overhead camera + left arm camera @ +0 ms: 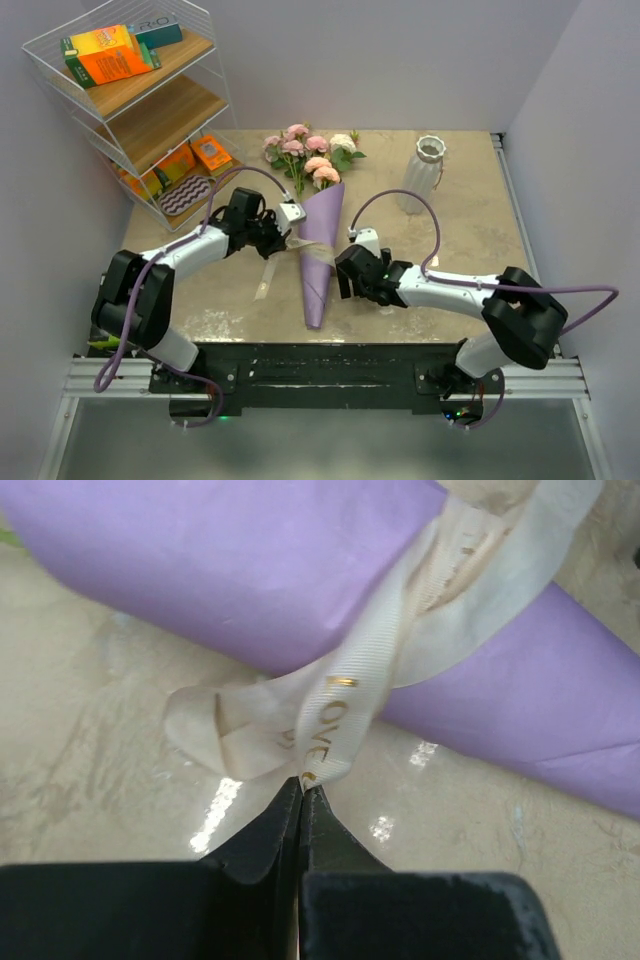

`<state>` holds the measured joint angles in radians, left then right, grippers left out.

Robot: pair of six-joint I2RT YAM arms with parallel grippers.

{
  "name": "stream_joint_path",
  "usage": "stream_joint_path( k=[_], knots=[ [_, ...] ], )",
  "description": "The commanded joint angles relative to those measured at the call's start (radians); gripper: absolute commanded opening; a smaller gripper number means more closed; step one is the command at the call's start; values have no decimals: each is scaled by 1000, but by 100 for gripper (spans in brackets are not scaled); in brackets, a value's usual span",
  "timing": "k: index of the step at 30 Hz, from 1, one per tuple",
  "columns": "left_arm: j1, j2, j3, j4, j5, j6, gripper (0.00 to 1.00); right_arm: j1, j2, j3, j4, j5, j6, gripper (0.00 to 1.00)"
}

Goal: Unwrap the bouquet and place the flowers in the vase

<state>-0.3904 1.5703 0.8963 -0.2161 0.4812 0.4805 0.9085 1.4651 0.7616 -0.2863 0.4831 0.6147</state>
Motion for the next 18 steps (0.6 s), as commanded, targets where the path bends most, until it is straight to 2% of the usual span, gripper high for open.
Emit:
stream_joint_path(
  k=[1, 7, 10, 18],
  knots=[
    [28, -56, 36, -12, -107, -46, 0, 7, 17, 27, -17, 91, -43, 86],
    [85, -38, 47, -2, -252, -65, 0, 7, 55, 50, -22, 91, -56, 87],
    [123, -35, 47, -12, -237, -63, 0, 7, 66, 62, -4, 80, -64, 88],
    [124, -50, 39, -26, -211, -54, 0, 7, 173, 116, 113, 75, -164, 90]
  ],
)
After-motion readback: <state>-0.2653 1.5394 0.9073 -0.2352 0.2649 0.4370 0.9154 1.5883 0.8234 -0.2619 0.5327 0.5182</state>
